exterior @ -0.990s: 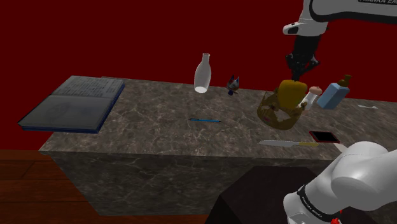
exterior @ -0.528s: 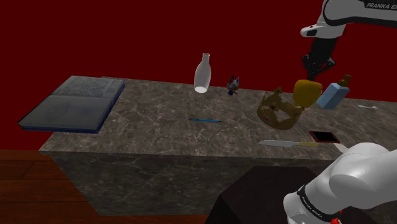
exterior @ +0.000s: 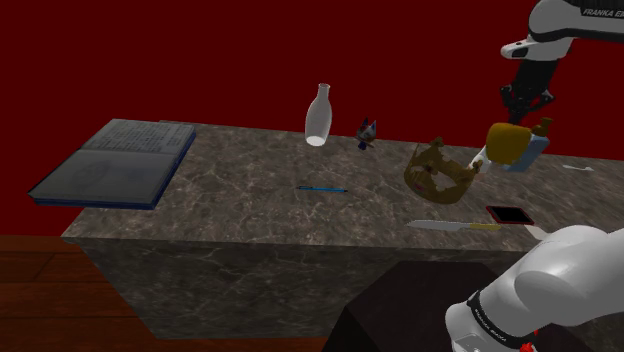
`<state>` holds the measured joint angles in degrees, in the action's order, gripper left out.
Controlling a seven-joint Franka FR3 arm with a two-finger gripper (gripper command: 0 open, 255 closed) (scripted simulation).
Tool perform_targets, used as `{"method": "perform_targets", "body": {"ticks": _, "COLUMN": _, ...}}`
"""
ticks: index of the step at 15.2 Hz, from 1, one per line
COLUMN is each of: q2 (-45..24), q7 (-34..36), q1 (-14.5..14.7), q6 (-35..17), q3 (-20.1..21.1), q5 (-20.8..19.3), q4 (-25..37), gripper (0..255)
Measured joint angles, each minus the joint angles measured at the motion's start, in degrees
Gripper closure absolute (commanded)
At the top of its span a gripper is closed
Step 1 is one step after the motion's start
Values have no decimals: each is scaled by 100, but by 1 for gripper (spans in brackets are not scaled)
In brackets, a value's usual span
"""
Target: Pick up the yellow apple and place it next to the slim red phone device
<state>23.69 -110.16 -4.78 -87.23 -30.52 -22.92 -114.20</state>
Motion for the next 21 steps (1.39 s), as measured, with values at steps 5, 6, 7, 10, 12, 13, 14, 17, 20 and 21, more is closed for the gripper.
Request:
{"method": "perform_targets", "body": {"ticks": 5, "q2": -388, "q7": -751, "q1": -127, "q6": -207, "q3": -613, "q5": -56, "q4": 401, "gripper": 255}}
{"method": "perform_targets", "body": {"ticks": 6, "q2": -490, "q7": -928, "q1": -153, "q6": -246, "q3": -753, "q5": -49, "q4": 510, "gripper": 255}}
{"method": "perform_targets", "body": {"ticks": 7, "q2": -599, "q7": -1115, "q1": -180, "q6": -293, "q3": -904, "q5": -28, "q4": 620, "gripper": 255}}
{"method": "perform_targets", "body": {"ticks": 10, "q2": -823, "q7": -1286, "q1": -188, "q6": -536, "q3": -1107, "q5": 39, "q4": 634, "gripper": 255}}
{"method": "perform_targets", "body": {"ticks": 12, "q2": -831, "q7": -1278, "q1": -200, "q6": -692, "q3": -1146, "q5": 27, "q4": 490, "gripper": 255}}
{"method": "perform_targets", "body": {"ticks": 13, "q2": -834, "q7": -1263, "q1": -202, "q6": -759, "q3": -1156, "q5": 24, "q4": 425, "gripper": 255}}
{"method": "perform_targets", "body": {"ticks": 14, "q2": -823, "q7": -1251, "q1": -210, "q6": -840, "q3": -1169, "q5": 10, "q4": 336, "gripper": 255}}
{"method": "perform_targets", "body": {"ticks": 17, "q2": -822, "q7": -1204, "q1": -221, "q6": -1049, "q3": -1201, "q5": -10, "q4": 123, "gripper": 255}}
{"method": "perform_targets", "body": {"ticks": 20, "q2": -821, "q7": -1143, "q1": -230, "q6": -1270, "q3": -1226, "q5": -32, "q4": -105, "gripper": 255}}
{"method": "perform_targets", "body": {"ticks": 21, "q2": -825, "q7": -1132, "q1": -234, "q6": -1344, "q3": -1240, "q5": -40, "q4": -176, "gripper": 255}}
